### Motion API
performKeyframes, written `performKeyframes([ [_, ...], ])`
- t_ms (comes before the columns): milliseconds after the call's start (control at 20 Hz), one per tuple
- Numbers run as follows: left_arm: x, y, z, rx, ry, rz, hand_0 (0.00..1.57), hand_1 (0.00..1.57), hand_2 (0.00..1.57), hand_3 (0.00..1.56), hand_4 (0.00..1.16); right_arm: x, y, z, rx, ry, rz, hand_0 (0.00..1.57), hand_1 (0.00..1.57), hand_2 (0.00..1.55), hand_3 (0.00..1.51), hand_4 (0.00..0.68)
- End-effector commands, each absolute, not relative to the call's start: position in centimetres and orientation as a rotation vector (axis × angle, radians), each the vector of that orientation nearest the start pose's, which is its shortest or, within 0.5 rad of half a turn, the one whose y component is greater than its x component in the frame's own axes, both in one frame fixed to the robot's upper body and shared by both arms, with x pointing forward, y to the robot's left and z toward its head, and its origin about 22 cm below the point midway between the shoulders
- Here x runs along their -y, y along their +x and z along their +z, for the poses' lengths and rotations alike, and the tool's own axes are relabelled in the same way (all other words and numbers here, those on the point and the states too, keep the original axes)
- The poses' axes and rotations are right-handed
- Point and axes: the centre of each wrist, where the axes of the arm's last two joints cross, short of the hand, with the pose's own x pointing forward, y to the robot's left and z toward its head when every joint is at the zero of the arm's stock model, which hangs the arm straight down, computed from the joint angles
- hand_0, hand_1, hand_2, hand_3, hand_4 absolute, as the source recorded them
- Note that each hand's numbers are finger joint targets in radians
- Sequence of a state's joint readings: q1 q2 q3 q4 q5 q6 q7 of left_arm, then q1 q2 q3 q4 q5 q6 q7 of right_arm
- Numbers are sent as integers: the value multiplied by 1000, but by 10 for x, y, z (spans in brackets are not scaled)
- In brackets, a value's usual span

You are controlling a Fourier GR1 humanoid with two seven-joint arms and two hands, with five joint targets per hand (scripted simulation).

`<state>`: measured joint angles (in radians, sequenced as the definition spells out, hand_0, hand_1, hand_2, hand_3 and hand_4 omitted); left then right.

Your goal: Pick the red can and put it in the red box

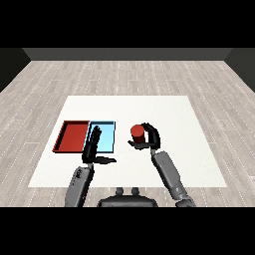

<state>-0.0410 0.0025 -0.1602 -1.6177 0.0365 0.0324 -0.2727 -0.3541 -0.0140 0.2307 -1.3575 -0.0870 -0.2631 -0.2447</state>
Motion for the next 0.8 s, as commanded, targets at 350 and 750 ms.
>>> performKeyframes([
  [350, -136, 252, 21, 1859, -255, -97, 0, 0, 0, 0, 0, 82, 293, 29, 1926, 121, 30, 1453, 1453, 1447, 1398, 661],
  [750, -133, 276, 6, 1777, -281, -110, 0, 0, 0, 0, 0, 73, 297, 32, 1918, 149, 44, 1459, 1459, 1449, 1380, 633],
])
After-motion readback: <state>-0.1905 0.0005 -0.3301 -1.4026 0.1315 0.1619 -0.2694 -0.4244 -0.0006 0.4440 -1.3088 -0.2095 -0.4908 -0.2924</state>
